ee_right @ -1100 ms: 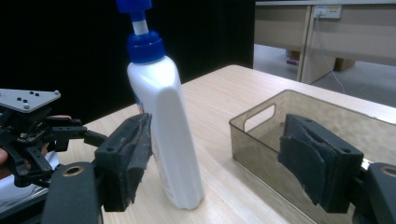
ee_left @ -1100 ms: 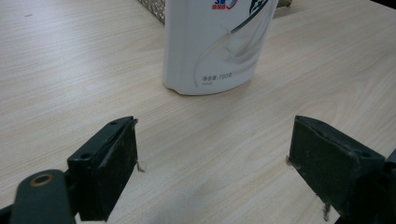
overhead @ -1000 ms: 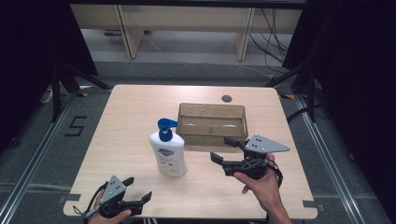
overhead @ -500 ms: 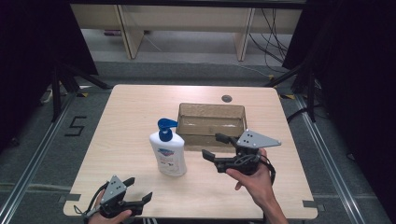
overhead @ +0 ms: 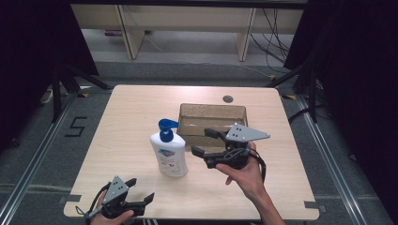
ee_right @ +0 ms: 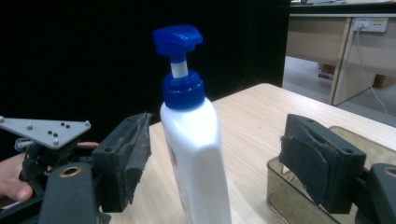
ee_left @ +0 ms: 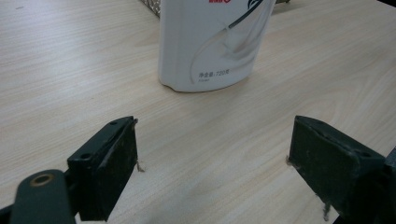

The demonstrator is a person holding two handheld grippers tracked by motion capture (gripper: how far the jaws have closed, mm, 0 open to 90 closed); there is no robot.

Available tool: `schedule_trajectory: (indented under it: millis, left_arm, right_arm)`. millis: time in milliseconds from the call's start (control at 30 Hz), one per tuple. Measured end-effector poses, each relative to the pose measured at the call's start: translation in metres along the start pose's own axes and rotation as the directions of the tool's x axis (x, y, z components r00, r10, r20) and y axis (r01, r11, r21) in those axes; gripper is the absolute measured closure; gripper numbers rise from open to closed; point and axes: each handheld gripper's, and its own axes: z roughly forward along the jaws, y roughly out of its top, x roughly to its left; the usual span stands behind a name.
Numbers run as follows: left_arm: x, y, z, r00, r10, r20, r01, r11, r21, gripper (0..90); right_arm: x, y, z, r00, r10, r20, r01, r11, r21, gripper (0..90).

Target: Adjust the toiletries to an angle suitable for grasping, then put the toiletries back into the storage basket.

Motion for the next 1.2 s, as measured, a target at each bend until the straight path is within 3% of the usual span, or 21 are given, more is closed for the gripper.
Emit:
schedule_trajectory:
  millis: [33, 167, 200, 233, 267, 300, 433, 567, 633, 1200]
  left_arm:
    - [0.000, 0.000, 0.000, 1.0000, -0.002, 0.007, 0.002, 1.0000, -0.009, 14.8]
    - [0.000, -0.001, -0.002, 1.0000, 0.000, 0.005, 0.001, 0.9999, -0.014, 14.8]
    - [0.000, -0.001, -0.003, 1.0000, 0.002, 0.005, -0.002, 0.9999, -0.015, 14.8]
    - [0.000, -0.001, -0.005, 0.9999, 0.014, -0.004, -0.014, 0.9999, -0.010, 14.8]
    - [0.000, -0.001, -0.005, 1.0000, 0.000, 0.004, 0.000, 0.9997, -0.025, 14.9]
    - [0.001, -0.001, -0.006, 0.9997, 0.024, -0.002, -0.024, 0.9996, -0.017, 14.8]
    - [0.000, -0.002, -0.006, 1.0000, -0.004, 0.007, 0.005, 0.9991, -0.041, 14.8]
    - [0.000, -0.002, -0.007, 0.9998, 0.020, 0.004, -0.020, 0.9996, -0.020, 14.8]
    - [-0.001, -0.001, -0.006, 0.9999, 0.005, 0.009, -0.005, 0.9996, -0.029, 14.9]
    - [-0.002, -0.002, -0.006, 0.9999, 0.013, 0.009, -0.013, 0.9995, -0.027, 14.8]
  right_arm:
    - [0.001, 0.001, 0.001, 0.9995, 0.028, -0.016, -0.028, 1.000, 0.001, 24.7]
    - [0.000, 0.005, 0.007, 1.0000, -0.003, -0.005, 0.003, 1.000, -0.004, 24.3]
    - [0.001, 0.005, 0.009, 0.9996, 0.012, -0.027, -0.012, 1.000, -0.002, 24.2]
    - [0.002, 0.006, 0.009, 0.9997, 0.012, -0.019, -0.012, 1.000, 0.004, 24.2]
    - [0.002, 0.008, 0.011, 0.9998, -0.009, -0.017, 0.009, 1.000, 0.000, 24.0]
    - [0.003, 0.008, 0.013, 0.9995, 0.000, -0.033, 0.000, 1.000, -0.003, 23.8]
    - [0.006, 0.010, 0.018, 0.9991, 0.001, -0.042, -0.001, 1.000, -0.003, 23.9]
    - [0.004, 0.010, 0.025, 0.9989, -0.001, -0.047, 0.002, 1.000, 0.007, 23.8]
    - [0.004, 0.011, 0.027, 0.9990, 0.003, -0.046, -0.003, 1.000, 0.008, 23.8]
    - [0.004, 0.022, 0.051, 0.9960, -0.009, -0.088, 0.010, 1.000, 0.004, 23.9]
